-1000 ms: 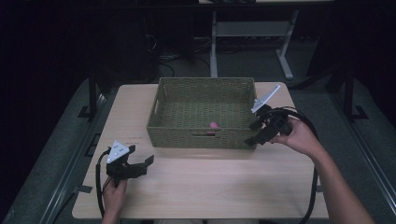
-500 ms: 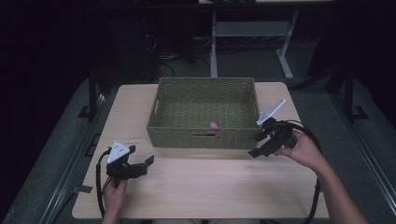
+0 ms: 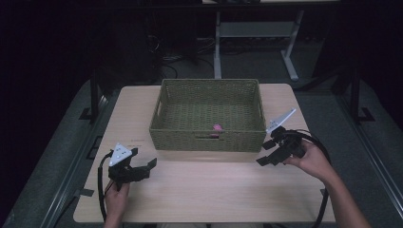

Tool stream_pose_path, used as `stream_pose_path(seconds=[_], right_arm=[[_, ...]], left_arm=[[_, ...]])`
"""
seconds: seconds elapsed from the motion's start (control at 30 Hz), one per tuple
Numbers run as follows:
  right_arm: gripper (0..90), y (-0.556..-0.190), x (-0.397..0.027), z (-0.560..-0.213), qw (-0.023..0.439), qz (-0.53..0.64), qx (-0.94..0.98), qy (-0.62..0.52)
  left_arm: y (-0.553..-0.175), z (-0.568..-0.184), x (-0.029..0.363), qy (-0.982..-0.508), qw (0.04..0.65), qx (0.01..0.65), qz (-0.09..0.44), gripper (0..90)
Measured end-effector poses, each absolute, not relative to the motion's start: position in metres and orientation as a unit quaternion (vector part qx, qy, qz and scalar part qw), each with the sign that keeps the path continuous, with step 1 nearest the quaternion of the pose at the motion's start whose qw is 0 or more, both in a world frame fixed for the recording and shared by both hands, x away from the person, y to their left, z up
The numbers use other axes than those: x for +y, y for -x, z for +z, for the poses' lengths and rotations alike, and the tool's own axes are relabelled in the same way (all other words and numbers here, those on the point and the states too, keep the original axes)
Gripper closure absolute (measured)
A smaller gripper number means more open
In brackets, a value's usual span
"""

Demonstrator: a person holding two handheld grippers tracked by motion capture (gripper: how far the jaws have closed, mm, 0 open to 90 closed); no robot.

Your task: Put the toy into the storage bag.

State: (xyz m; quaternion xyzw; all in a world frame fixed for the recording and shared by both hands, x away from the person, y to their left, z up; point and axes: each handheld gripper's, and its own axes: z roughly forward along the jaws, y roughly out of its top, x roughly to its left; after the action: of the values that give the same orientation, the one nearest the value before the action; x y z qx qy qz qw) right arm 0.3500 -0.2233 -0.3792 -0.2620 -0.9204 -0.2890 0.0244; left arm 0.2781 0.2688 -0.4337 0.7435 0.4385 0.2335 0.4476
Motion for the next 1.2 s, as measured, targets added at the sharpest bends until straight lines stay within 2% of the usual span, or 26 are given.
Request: stream_pose_path(seconds=[1.2], right_arm=[[24.7, -0.308, -0.261, -0.418, 0.013, -0.299, -0.904, 0.304]], left_arm=[[-0.278, -0.434, 0.266, -0.748, 0.444, 0.436, 0.233, 13.9]])
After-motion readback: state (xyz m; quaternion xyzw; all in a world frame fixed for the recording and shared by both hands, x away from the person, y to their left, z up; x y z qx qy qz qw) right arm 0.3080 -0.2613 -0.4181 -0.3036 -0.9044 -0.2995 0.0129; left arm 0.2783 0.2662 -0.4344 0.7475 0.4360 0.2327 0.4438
